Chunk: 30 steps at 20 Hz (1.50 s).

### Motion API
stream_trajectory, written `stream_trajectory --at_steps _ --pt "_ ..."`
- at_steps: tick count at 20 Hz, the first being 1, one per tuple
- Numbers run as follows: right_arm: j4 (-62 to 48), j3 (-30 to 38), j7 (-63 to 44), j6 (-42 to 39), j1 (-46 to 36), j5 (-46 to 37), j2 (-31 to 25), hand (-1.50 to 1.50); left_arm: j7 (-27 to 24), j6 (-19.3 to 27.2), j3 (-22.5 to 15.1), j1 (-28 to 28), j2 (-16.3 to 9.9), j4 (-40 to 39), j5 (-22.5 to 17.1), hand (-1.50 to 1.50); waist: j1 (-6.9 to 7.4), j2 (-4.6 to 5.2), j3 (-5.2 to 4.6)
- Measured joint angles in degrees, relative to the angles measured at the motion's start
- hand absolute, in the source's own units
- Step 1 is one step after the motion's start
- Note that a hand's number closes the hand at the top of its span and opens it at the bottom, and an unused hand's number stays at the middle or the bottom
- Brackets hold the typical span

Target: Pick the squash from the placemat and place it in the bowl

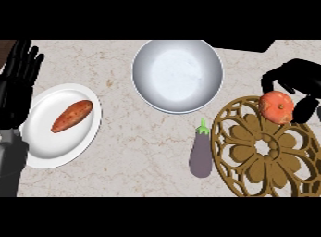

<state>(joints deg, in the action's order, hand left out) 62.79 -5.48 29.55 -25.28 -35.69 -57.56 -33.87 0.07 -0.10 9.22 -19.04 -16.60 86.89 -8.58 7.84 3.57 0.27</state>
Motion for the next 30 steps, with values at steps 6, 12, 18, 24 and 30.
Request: stream_trajectory --at_steps 6,12,18,24,30 --pt "-9.7 4.3 8.1 3.5 -9.0 1.0 -5.3 1.50 0.4 0.0 -1.2 -1.9 0.9 -0.1 0.2 0.00 1.63 0.57 0.19" --pt "-18.4 8.3 16.0 5.2 -17.0 4.7 -8.3 1.50 0.7 0.1 -1.3 -2.9 0.8 -1.0 0.4 0.00 1.70 0.30 0.13" --pt "-25.1 11.0 20.7 6.3 -24.7 10.2 -9.0 1.50 0.8 0.3 -1.5 -3.1 0.9 -1.7 0.8 0.00 1.40 -0.22 0.04" --pt "-31.0 11.8 21.3 2.9 -31.9 16.4 -7.2 1.50 0.3 0.8 -1.5 -3.0 1.2 -2.5 1.3 0.00 0.58 -0.84 -0.14" --pt "-35.3 9.7 18.7 -1.5 -39.3 20.0 -5.0 1.50 0.0 1.1 -1.2 -2.2 1.1 -3.3 1.6 0.00 -0.33 -1.43 -0.28"
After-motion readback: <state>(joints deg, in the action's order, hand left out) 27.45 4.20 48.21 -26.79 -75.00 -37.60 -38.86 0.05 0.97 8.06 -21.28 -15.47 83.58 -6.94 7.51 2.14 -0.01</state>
